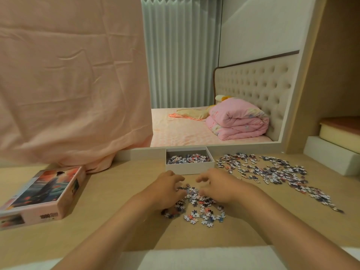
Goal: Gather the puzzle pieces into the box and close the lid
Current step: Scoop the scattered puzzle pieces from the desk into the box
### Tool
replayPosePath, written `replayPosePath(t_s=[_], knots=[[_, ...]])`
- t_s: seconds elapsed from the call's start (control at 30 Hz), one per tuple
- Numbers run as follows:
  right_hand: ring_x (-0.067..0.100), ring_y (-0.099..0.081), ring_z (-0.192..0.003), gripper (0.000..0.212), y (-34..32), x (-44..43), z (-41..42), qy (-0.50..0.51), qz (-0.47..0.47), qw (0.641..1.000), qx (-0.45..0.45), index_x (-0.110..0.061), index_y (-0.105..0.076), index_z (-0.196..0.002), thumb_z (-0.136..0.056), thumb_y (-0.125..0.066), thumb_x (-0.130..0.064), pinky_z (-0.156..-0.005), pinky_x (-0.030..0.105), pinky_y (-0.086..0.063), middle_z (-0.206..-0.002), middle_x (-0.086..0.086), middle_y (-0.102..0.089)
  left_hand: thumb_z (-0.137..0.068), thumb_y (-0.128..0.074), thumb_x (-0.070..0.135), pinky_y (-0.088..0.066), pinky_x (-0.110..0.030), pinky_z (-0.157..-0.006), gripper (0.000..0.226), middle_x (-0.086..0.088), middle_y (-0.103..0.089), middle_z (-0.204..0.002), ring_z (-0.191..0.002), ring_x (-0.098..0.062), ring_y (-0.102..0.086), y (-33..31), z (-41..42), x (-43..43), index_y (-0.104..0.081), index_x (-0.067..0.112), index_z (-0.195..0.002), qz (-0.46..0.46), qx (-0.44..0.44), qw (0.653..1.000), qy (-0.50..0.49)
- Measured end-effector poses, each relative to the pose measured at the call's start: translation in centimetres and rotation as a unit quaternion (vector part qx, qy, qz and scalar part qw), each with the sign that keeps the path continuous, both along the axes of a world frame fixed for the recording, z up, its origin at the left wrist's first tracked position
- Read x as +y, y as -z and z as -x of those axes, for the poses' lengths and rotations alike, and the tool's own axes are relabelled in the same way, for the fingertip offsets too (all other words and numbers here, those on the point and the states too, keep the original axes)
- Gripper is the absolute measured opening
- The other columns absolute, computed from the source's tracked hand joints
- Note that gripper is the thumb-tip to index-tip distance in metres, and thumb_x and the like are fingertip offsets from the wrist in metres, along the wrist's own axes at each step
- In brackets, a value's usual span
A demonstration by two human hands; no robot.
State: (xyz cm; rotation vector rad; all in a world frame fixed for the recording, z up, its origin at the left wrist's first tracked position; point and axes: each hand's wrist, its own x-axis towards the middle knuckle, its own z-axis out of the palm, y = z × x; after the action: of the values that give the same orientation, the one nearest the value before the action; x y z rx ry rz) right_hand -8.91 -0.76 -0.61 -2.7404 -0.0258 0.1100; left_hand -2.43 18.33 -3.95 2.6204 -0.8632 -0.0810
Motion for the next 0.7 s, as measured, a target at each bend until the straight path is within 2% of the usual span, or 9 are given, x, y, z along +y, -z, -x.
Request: replayPosePath(t_s=[0.1, 0.17, 0.23, 0.33, 0.4, 0.43, 0.5, 0.6, 0.7], knots=[[0.023, -0.016, -0.151, 0.066, 1.1, -0.5, 0.7, -0.006, 0.059, 0.998, -0.001, -0.022, -0.022, -0.157, -0.101, -0.046, -0.048, -0.122, 0.041, -0.017, -0.165, 0.002, -0.018, -0.093, -0.042, 0.065, -0.012, -0.038, -0.121, 0.076, 0.007, -0.013, -0.163, -0.149, -0.015, -0.008, 1.4, 0.2, 0.3, -0.018, 0.028, -0.156, -0.035, 0.024, 0.998, 0.039], [0.021, 0.004, -0.153, 0.074, 2.6, -0.1, 1.2, -0.015, 0.063, 0.997, 0.052, -0.020, -0.003, -0.159, -0.102, -0.034, -0.055, -0.123, 0.040, -0.003, -0.167, 0.003, 0.003, -0.094, -0.035, 0.068, -0.002, -0.034, -0.121, 0.079, 0.010, 0.001, -0.164, -0.150, -0.011, 0.004, 2.5, 0.5, 0.2, -0.007, 0.030, -0.157, -0.077, 0.010, 0.995, 0.068], [0.021, 0.014, -0.152, 0.076, 4.0, 0.4, 1.5, -0.028, 0.067, 0.995, 0.072, -0.022, 0.006, -0.158, -0.102, -0.027, -0.059, -0.124, 0.042, 0.003, -0.165, 0.004, 0.014, -0.095, -0.033, 0.067, 0.001, -0.028, -0.119, 0.078, 0.011, 0.000, -0.164, -0.150, -0.008, 0.005, 3.1, 0.8, 0.1, -0.007, 0.030, -0.157, -0.064, -0.007, 0.994, 0.083], [0.017, 0.013, -0.152, 0.075, 4.6, 0.8, 1.6, -0.056, 0.034, 0.996, 0.060, -0.023, 0.007, -0.158, -0.102, -0.030, -0.057, -0.124, 0.038, 0.002, -0.165, 0.001, 0.014, -0.096, -0.044, 0.059, -0.004, -0.015, -0.114, 0.071, 0.012, -0.017, -0.162, -0.148, -0.002, -0.010, 3.1, 1.2, 0.1, -0.021, 0.028, -0.156, 0.011, 0.000, 0.994, 0.109], [0.014, 0.000, -0.153, 0.074, 4.2, 0.7, 1.5, -0.068, -0.027, 0.995, 0.062, -0.027, 0.002, -0.159, -0.102, -0.039, -0.052, -0.124, 0.034, -0.007, -0.166, -0.004, 0.003, -0.096, -0.053, 0.049, -0.017, -0.007, -0.108, 0.061, 0.012, -0.035, -0.154, -0.138, 0.002, -0.030, 2.7, 1.2, 0.3, -0.034, 0.029, -0.150, 0.081, 0.019, 0.989, 0.121], [0.014, -0.011, -0.152, 0.073, 3.9, 0.6, 1.3, -0.063, -0.062, 0.995, 0.053, -0.030, -0.003, -0.159, -0.101, -0.044, -0.049, -0.123, 0.034, -0.015, -0.166, -0.004, -0.007, -0.095, -0.056, 0.046, -0.023, -0.007, -0.106, 0.059, 0.011, -0.040, -0.151, -0.133, 0.002, -0.036, 2.5, 1.1, 0.3, -0.037, 0.030, -0.149, 0.102, 0.029, 0.988, 0.116], [0.015, -0.025, -0.148, 0.066, 3.1, 0.4, 0.2, -0.032, -0.103, 0.994, -0.004, -0.032, -0.015, -0.158, -0.102, -0.048, -0.038, -0.120, 0.033, -0.024, -0.164, -0.004, -0.021, -0.094, -0.056, 0.046, -0.028, -0.017, -0.109, 0.061, 0.008, -0.041, -0.151, -0.133, -0.003, -0.039, 2.2, 0.5, 0.4, -0.035, 0.028, -0.149, 0.102, 0.021, 0.990, 0.094], [0.015, -0.014, -0.151, 0.059, 1.8, 0.0, -2.1, -0.003, -0.008, 0.993, -0.118, -0.029, -0.022, -0.157, -0.102, -0.045, -0.024, -0.121, 0.034, -0.013, -0.166, -0.005, -0.015, -0.094, -0.053, 0.051, -0.027, -0.024, -0.110, 0.058, 0.008, -0.041, -0.148, -0.136, -0.008, -0.034, 2.2, -0.5, 0.2, -0.039, 0.029, -0.146, 0.102, -0.083, 0.990, 0.059], [0.017, -0.002, -0.153, 0.064, 1.1, -0.2, -3.7, -0.003, 0.060, 0.991, -0.122, -0.026, -0.015, -0.159, -0.102, -0.044, -0.021, -0.122, 0.035, -0.005, -0.166, -0.005, -0.005, -0.095, -0.045, 0.058, -0.019, -0.029, -0.115, 0.062, 0.010, -0.026, -0.156, -0.142, -0.008, -0.018, 1.9, -1.8, 0.5, -0.033, 0.031, -0.149, 0.117, -0.148, 0.982, 0.011]])
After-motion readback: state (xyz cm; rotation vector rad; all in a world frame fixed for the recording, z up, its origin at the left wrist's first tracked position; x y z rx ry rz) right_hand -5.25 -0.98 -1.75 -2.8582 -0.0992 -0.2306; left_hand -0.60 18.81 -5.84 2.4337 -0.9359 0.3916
